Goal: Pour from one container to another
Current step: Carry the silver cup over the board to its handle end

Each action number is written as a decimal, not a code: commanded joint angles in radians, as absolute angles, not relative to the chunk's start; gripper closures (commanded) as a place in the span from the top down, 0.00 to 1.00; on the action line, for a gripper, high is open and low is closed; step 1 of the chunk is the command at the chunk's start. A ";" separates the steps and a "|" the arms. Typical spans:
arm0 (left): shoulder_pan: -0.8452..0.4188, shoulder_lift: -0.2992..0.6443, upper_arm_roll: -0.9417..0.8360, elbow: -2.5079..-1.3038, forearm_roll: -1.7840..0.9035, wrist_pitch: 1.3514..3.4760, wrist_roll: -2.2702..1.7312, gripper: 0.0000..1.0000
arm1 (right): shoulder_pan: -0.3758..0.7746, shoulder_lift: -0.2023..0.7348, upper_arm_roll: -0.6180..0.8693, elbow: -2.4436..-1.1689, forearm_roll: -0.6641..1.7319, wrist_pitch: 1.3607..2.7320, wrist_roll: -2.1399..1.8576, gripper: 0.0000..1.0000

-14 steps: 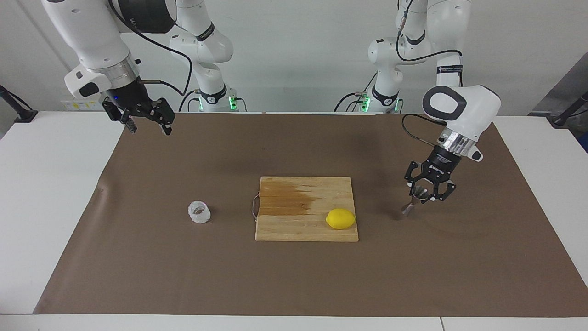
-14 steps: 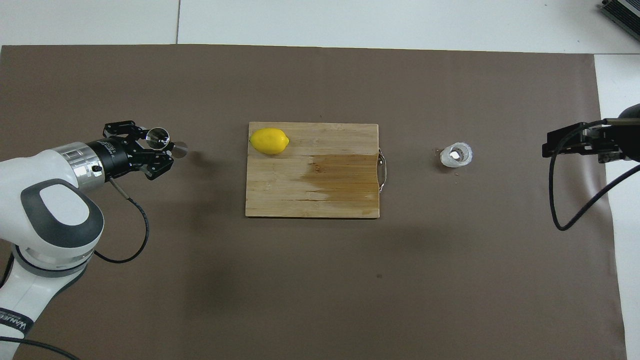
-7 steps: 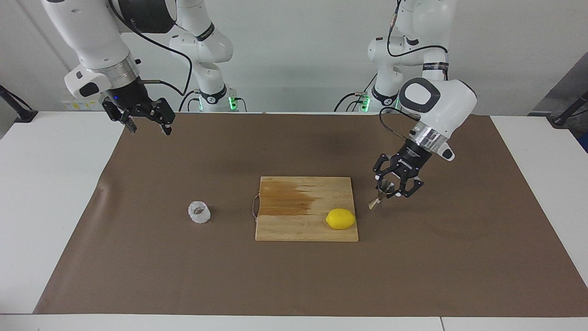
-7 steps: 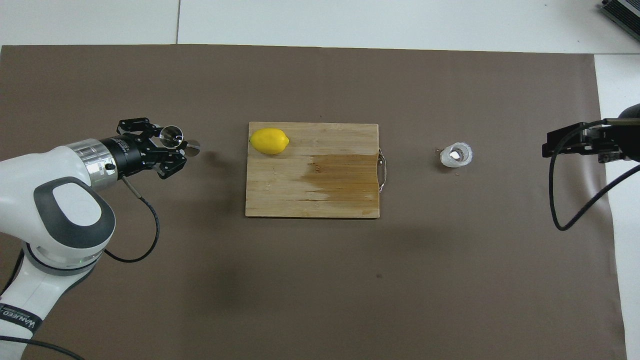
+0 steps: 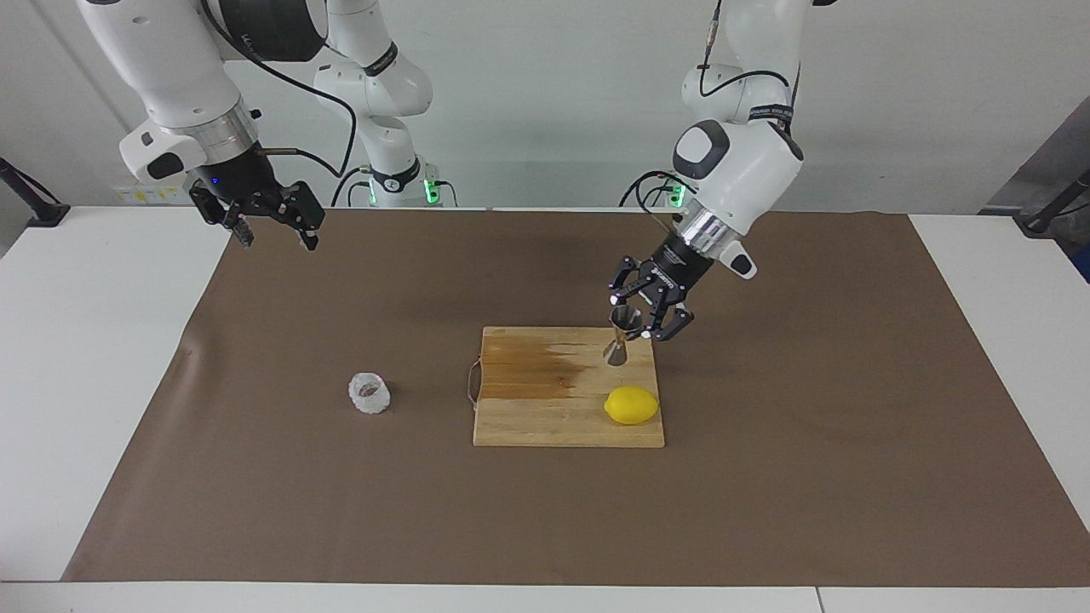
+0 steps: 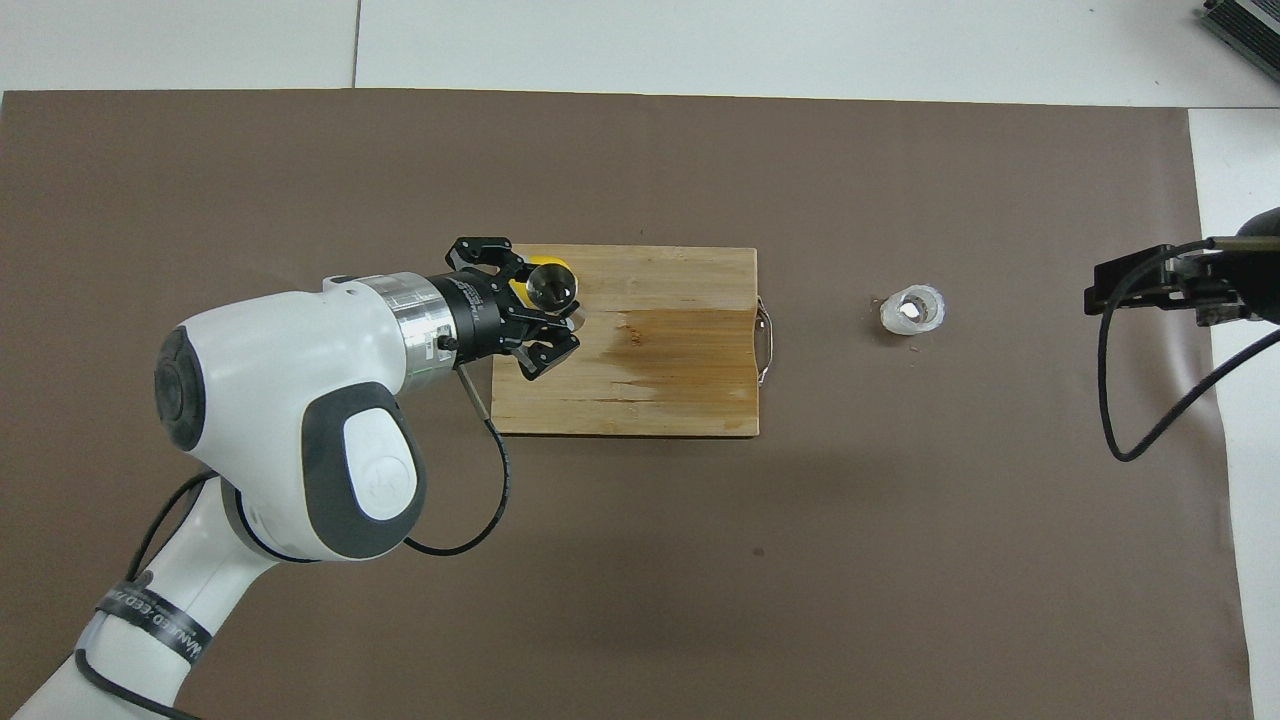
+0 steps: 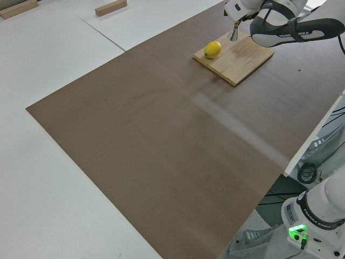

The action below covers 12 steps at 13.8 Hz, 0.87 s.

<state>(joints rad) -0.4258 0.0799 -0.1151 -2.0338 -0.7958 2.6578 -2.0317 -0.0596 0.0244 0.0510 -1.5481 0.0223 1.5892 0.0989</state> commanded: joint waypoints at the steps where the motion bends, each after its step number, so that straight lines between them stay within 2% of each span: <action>1: -0.503 0.135 -0.098 -1.973 -0.772 2.720 -2.112 0.00 | -0.069 0.014 0.058 -1.554 0.020 1.582 0.114 1.00; 4: -0.560 0.225 -0.097 -1.881 -0.730 2.729 -2.211 0.00 | -0.067 0.014 0.058 -1.554 0.020 1.582 0.114 1.00; 8: -0.607 0.348 -0.100 -1.790 -0.533 2.803 -2.454 0.00 | -0.068 0.014 0.058 -1.554 0.020 1.582 0.114 1.00; 12: -0.650 0.406 -0.103 -1.779 -0.497 2.932 -2.520 0.00 | -0.068 0.014 0.058 -1.554 0.020 1.582 0.114 1.00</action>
<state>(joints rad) -0.6273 0.3768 -0.1152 -1.8045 -0.5224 2.8567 -2.4728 -0.0596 0.0244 0.0510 -1.5481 0.0223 1.5892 0.0989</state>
